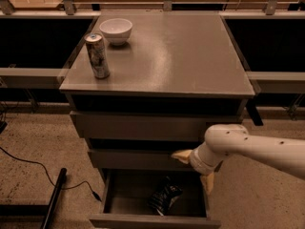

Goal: Pick blue chip bag from bottom drawer and place on counter

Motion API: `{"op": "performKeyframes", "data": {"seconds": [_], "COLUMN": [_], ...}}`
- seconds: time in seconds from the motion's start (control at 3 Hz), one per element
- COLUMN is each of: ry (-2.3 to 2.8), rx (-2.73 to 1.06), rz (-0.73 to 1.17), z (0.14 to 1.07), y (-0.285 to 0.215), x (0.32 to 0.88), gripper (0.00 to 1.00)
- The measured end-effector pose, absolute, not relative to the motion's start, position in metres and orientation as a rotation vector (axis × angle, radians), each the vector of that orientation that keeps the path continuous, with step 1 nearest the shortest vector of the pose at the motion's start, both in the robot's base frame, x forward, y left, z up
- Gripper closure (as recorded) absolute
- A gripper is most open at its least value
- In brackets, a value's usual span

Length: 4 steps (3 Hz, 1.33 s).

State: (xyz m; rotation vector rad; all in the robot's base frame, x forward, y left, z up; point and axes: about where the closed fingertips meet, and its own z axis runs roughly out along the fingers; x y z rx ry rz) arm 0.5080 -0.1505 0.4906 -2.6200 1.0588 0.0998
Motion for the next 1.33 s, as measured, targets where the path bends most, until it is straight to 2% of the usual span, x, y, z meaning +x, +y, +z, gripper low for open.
{"op": "performKeyframes", "data": {"seconds": [0.33, 0.67, 1.33], "ry": [1.114, 1.107, 0.991], "rx": [-2.536, -2.517, -2.662], "rz": [0.001, -0.024, -0.071], "z": [0.428, 0.432, 0.367], "y": [-0.136, -0.133, -0.120], "x": [0.529, 0.535, 0.520], "gripper": [0.00, 0.00, 0.00]}}
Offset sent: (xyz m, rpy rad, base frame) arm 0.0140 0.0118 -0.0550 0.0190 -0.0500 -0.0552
